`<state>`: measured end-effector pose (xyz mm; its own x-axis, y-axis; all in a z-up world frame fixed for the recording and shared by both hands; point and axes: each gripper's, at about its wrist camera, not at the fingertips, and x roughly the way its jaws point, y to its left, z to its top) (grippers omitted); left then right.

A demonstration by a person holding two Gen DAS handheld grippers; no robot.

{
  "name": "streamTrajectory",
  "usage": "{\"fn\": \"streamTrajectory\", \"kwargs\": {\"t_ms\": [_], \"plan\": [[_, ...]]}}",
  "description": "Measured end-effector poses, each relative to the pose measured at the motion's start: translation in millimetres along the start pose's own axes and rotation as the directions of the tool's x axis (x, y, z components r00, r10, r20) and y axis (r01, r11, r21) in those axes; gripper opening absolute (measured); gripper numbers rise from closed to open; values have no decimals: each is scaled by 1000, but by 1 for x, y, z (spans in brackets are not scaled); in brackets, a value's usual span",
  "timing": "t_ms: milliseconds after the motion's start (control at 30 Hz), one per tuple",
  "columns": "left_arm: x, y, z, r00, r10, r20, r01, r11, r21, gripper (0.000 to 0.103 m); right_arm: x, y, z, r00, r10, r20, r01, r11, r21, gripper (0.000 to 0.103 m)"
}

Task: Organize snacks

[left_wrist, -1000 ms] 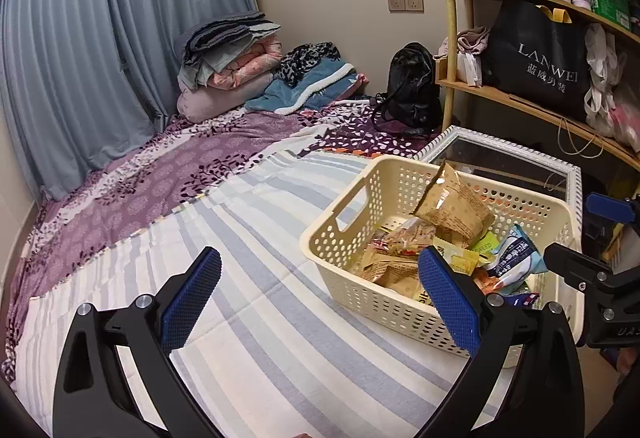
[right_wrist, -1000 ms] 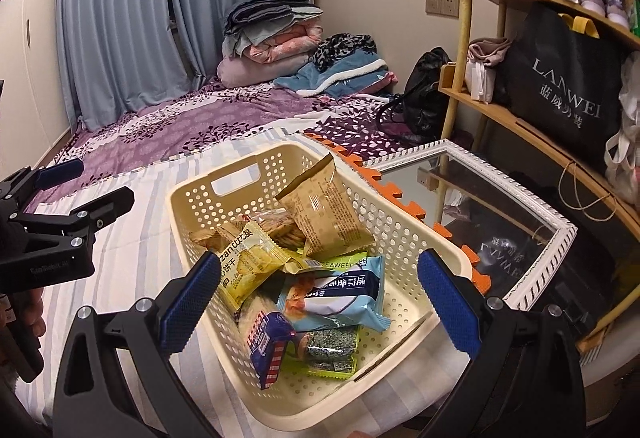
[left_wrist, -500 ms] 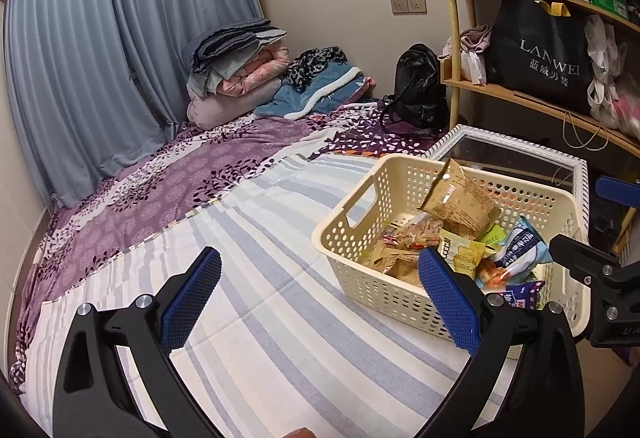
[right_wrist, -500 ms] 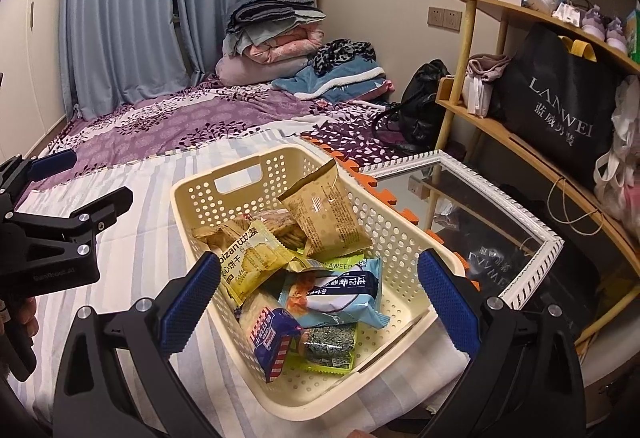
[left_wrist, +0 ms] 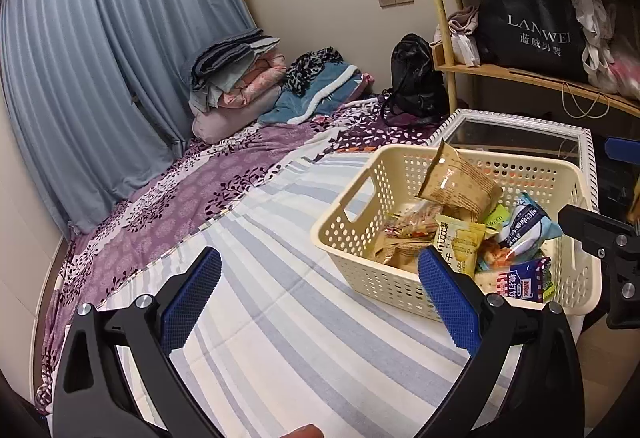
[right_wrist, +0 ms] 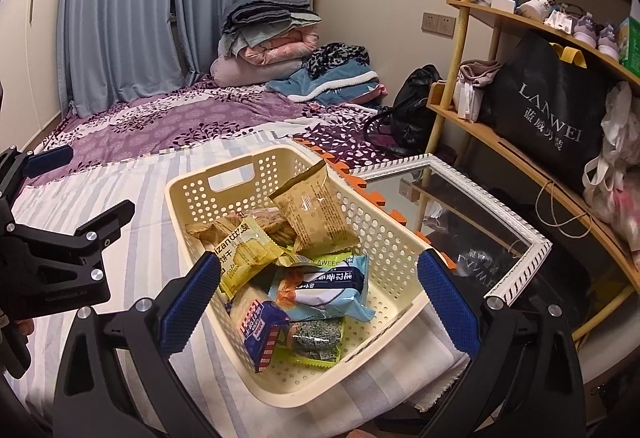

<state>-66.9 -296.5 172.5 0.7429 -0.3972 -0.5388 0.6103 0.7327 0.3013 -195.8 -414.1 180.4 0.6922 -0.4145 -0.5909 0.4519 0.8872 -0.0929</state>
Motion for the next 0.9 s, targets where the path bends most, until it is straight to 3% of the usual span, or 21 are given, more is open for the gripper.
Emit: {"fn": "streamTrajectory", "kwargs": {"t_ms": [200, 900], "plan": [[5, -4, -1, 1000, -4, -22, 4, 1000, 15, 100, 3, 5, -8, 1000, -7, -12, 6, 999, -35, 98], [19, -29, -4, 998, -18, -62, 23, 996, 86, 100, 19, -8, -22, 999, 10, -51, -10, 1000, 2, 98]]}}
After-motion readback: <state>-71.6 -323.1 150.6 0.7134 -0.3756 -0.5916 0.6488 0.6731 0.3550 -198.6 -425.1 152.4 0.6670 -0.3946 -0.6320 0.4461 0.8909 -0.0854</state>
